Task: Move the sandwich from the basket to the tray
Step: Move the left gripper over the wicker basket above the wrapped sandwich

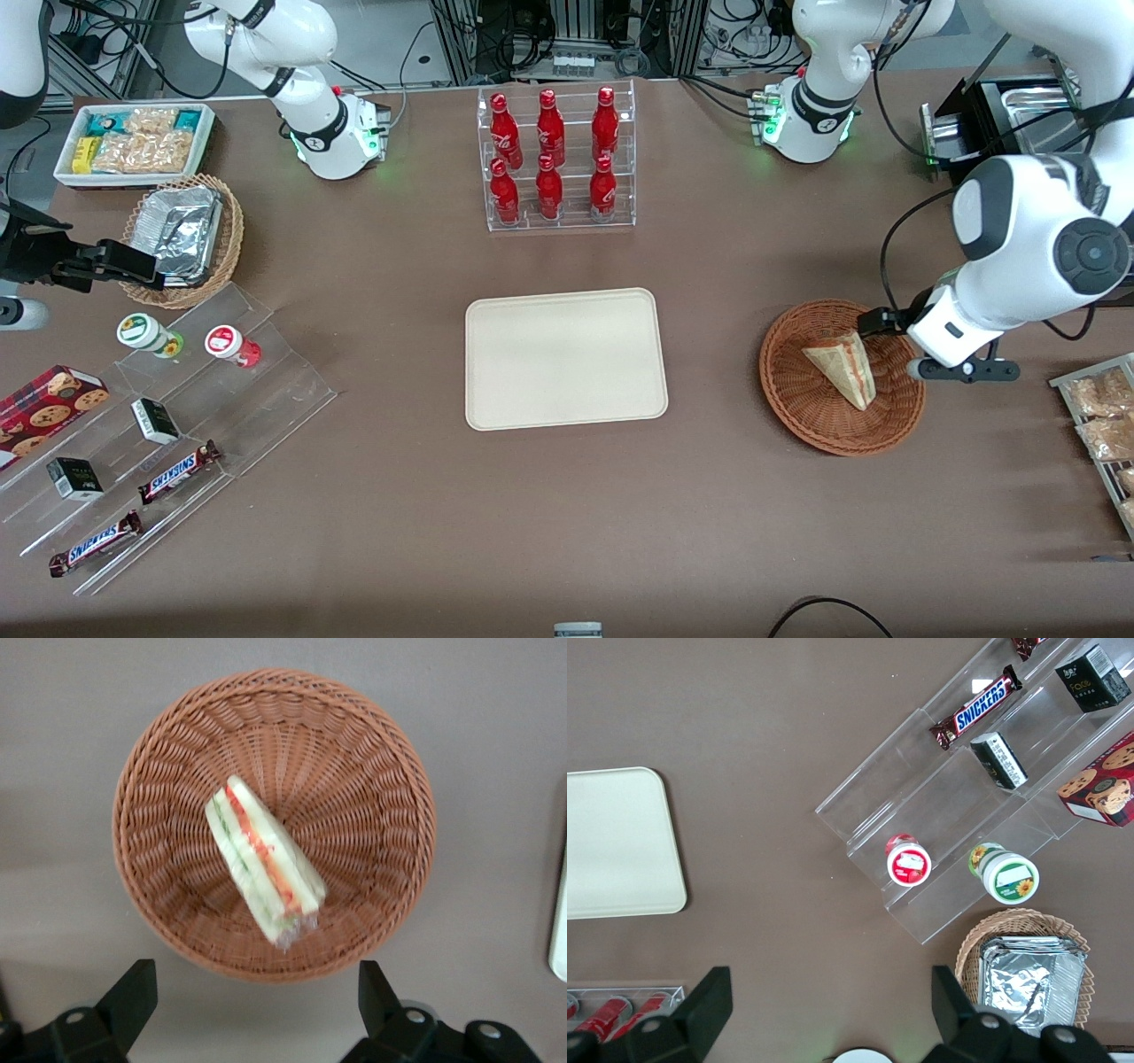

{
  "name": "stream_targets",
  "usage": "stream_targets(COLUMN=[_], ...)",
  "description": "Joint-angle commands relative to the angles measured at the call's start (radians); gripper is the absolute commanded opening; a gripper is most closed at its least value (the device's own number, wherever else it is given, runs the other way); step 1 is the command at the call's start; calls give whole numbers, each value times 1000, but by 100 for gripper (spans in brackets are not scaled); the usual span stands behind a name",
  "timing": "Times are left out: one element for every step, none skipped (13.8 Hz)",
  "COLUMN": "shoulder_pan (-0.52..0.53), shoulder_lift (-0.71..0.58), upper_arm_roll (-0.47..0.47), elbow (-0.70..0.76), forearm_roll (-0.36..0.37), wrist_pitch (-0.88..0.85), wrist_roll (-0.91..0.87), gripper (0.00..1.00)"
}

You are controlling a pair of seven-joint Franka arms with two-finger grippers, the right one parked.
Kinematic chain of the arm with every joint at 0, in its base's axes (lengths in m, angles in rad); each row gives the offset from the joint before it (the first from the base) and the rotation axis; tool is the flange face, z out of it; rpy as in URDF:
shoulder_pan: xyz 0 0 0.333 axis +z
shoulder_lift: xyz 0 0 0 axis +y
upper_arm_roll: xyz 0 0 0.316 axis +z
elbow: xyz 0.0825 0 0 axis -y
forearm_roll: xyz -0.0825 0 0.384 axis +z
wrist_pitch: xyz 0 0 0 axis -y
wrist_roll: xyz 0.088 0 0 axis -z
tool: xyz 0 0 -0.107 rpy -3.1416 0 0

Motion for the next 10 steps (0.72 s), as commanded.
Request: stream_targets(shoulder_pan=[-4,-4,-4,-4,-4,-4,-4,-4,-13,-24], shoulder_lift=[-11,-7,2,8,12,10,9,12,15,18], upper_arm_roll=[-1,-1,-1,-1,-1,-3,-3,-3,-3,-3], elbow=[-81,-86,-86,-86,-87,-92,-106,-107,-109,-120], forearm_roll=[3,3,3,1,1,1,0,0,0,0], wrist_pitch=[104,115,117,118,115,115,121,135,144,163], wrist_roll=[-86,-159,-257,-323,-367,-428,-492,-535,-568,-604], gripper=[100,100,100,100,100,100,100,100,100,100])
